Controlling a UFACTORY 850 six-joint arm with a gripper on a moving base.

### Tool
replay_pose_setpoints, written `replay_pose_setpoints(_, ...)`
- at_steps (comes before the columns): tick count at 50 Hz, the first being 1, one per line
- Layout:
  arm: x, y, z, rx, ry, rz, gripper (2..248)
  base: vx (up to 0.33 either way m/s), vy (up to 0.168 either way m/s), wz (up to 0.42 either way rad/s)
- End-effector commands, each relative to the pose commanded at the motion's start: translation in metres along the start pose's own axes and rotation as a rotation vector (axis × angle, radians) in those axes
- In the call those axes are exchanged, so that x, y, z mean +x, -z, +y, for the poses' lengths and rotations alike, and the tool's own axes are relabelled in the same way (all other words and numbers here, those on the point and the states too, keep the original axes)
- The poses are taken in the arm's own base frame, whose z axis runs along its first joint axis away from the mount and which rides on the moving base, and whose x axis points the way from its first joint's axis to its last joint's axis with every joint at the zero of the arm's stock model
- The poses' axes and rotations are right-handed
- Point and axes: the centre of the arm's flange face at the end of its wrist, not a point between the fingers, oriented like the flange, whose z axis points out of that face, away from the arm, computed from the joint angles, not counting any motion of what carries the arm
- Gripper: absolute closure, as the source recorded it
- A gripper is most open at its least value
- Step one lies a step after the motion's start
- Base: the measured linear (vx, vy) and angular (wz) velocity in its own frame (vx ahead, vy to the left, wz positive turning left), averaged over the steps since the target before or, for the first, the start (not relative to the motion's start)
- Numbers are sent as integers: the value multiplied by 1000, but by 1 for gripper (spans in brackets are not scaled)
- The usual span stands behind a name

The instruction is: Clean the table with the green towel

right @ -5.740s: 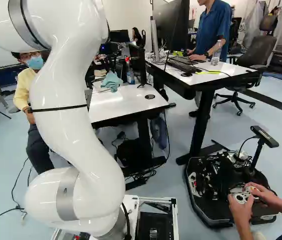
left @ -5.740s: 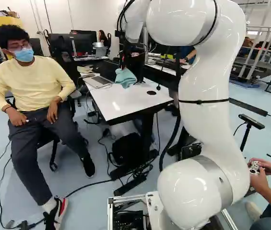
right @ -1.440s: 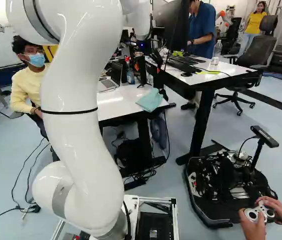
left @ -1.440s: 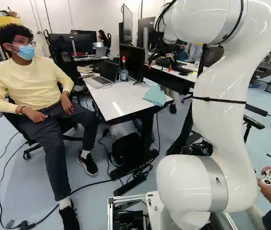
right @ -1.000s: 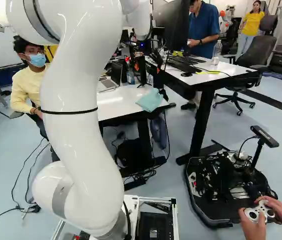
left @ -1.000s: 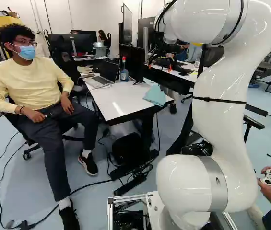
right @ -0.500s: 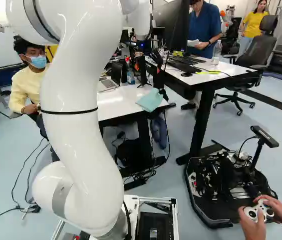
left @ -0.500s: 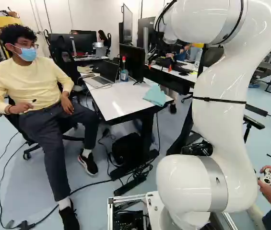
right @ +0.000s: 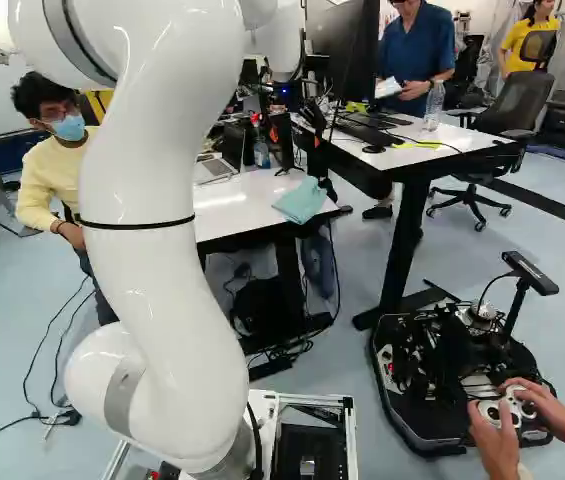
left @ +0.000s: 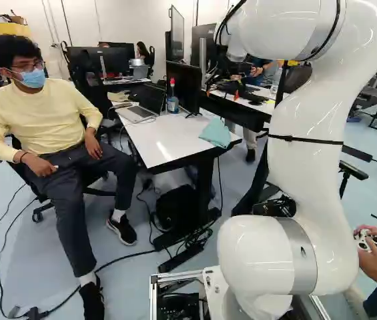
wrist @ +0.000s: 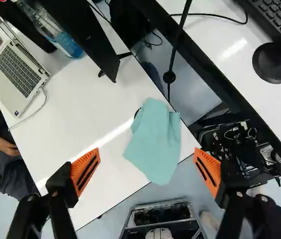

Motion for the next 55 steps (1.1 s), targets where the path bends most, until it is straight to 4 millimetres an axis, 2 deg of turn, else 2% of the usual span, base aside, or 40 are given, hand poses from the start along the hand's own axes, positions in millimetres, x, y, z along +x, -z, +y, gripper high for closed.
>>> replay_pose_setpoints(26,-18,-11,-4,-4,11,48,3,0,0,0)
replay_pose_setpoints(55,-60,-30,-11,-8,37,144,3,0,0,0)
